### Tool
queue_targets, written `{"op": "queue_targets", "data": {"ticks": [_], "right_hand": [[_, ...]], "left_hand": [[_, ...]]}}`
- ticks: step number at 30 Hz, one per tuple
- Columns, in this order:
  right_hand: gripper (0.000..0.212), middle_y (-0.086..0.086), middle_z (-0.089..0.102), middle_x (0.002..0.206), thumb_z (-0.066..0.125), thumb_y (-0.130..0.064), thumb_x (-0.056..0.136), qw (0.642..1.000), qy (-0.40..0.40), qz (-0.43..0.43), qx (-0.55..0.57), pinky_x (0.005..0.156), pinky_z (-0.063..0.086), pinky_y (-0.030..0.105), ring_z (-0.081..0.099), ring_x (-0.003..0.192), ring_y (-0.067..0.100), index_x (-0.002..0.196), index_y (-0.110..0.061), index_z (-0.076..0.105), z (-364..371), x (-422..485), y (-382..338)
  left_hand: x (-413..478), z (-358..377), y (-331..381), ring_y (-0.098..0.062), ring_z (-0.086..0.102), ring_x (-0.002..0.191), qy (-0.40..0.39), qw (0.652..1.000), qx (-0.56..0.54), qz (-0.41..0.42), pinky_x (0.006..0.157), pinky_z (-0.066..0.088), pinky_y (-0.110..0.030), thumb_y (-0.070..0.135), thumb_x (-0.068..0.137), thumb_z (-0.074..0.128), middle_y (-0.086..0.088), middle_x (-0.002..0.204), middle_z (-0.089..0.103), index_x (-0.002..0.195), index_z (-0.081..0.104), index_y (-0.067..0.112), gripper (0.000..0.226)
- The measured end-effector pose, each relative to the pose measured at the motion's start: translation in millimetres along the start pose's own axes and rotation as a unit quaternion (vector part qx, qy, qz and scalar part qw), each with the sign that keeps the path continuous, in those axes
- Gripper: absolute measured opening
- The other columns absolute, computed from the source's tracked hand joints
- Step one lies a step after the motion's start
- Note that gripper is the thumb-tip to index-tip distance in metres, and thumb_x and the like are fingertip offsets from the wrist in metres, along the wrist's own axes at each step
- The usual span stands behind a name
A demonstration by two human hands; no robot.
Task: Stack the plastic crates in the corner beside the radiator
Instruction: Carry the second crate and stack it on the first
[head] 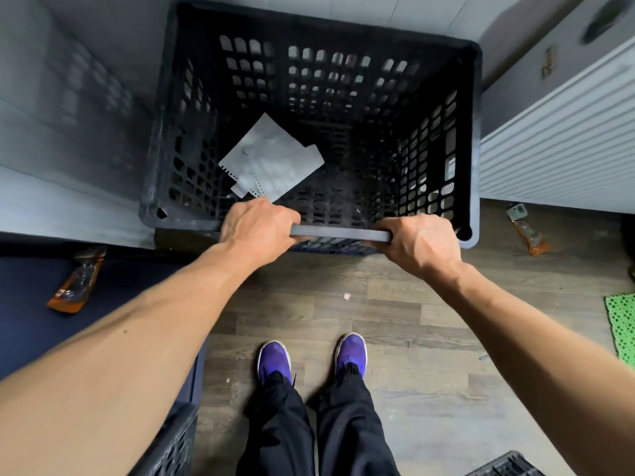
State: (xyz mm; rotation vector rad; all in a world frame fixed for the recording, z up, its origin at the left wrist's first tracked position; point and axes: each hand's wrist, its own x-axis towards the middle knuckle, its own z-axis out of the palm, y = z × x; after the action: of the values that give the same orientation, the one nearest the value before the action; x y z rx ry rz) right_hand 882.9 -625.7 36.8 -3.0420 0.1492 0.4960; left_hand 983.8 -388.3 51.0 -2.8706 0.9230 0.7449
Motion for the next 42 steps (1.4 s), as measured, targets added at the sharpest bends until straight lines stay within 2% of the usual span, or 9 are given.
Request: {"op": "queue_targets", "data": {"ticks": [5,9,15,24,31,34,36,39,42], "right_hand": [[0.054,-0.005,0.063,0.066,0.04,-0.077,0.082,1.0,-0.019,0.009,-0.006,0.055,0.044,0.03,0.064,0.062,0.022,0.092,-0.03,0.064,-0.2,0.7,-0.6],[0.047,-0.006,0.067,0.073,0.043,-0.074,0.085,0.999,-0.028,0.013,0.008,0.057,0.042,0.029,0.065,0.068,0.021,0.1,-0.034,0.062,0.2,3.2,-2.1],[0.033,-0.002,0.072,0.093,0.054,-0.054,0.091,1.0,-0.015,0.012,0.024,0.066,0.05,0.035,0.068,0.085,0.025,0.115,-0.032,0.059,-1.0,-5.3,-5.9],[0.044,0.008,0.064,0.115,0.056,-0.038,0.091,0.996,-0.005,0.049,0.072,0.093,0.041,0.041,0.055,0.107,0.029,0.133,-0.023,0.051,-6.3,-30.7,-19.6],[0.051,0.007,0.058,0.128,0.06,-0.029,0.088,0.989,0.056,0.048,0.128,0.104,0.039,0.039,0.051,0.117,0.028,0.136,-0.016,0.05,-13.2,-59.8,-26.9],[0.054,0.005,0.051,0.137,0.062,-0.024,0.088,0.981,0.079,0.067,0.166,0.102,0.044,0.042,0.044,0.126,0.027,0.139,-0.016,0.048,-15.6,-75.4,-26.8],[0.051,0.002,0.045,0.142,0.061,-0.023,0.089,0.975,0.091,0.085,0.183,0.093,0.049,0.043,0.039,0.13,0.024,0.138,-0.02,0.048,-14.6,-87.0,-25.4],[0.043,-0.001,0.042,0.141,0.057,-0.023,0.09,0.969,0.098,0.106,0.198,0.076,0.055,0.044,0.041,0.124,0.024,0.133,-0.021,0.05,-8.0,-108.3,-21.7],[0.044,-0.001,0.044,0.135,0.056,-0.022,0.09,0.964,0.069,0.137,0.218,0.076,0.054,0.045,0.042,0.121,0.023,0.134,-0.023,0.049,6.8,-139.5,-11.1]], "left_hand": [[1.1,5.4,0.1,-0.021,0.045,0.076,-0.003,1.0,-0.009,-0.019,0.07,0.046,-0.034,0.057,0.089,0.056,0.001,0.079,0.053,0.097,0.065,0.033,0.028],[2.4,8.4,0.3,-0.024,0.053,0.085,0.006,1.0,-0.012,-0.008,0.073,0.049,-0.037,0.059,0.088,0.054,0.001,0.084,0.06,0.099,0.06,0.03,0.032],[-0.1,14.1,1.0,-0.027,0.056,0.105,0.006,0.999,-0.036,0.004,0.088,0.042,-0.042,0.06,0.086,0.056,-0.003,0.111,0.054,0.126,0.049,0.031,0.051],[-21.5,18.7,3.9,-0.023,0.047,0.122,0.041,0.994,-0.081,0.054,0.102,0.032,-0.042,0.064,0.091,0.042,0.001,0.128,0.053,0.142,0.035,0.032,0.061],[-37.0,14.5,27.4,-0.022,0.042,0.127,0.062,0.988,-0.115,0.081,0.107,0.027,-0.044,0.056,0.093,0.044,0.001,0.133,0.048,0.142,0.037,0.029,0.056],[-42.3,7.0,44.3,-0.022,0.044,0.125,0.083,0.981,-0.145,0.098,0.108,0.029,-0.042,0.049,0.094,0.048,0.001,0.131,0.049,0.14,0.042,0.027,0.051],[-46.0,4.9,56.4,-0.022,0.045,0.122,0.105,0.975,-0.154,0.12,0.106,0.032,-0.039,0.045,0.094,0.05,0.001,0.128,0.05,0.137,0.047,0.024,0.048],[-53.9,8.2,77.0,-0.022,0.046,0.119,0.13,0.968,-0.149,0.155,0.1,0.038,-0.037,0.04,0.093,0.054,0.001,0.126,0.052,0.132,0.052,0.02,0.044],[-66.9,19.6,104.6,-0.02,0.046,0.119,0.11,0.969,-0.136,0.176,0.098,0.037,-0.037,0.041,0.093,0.054,0.002,0.126,0.054,0.133,0.052,0.02,0.045]]}}
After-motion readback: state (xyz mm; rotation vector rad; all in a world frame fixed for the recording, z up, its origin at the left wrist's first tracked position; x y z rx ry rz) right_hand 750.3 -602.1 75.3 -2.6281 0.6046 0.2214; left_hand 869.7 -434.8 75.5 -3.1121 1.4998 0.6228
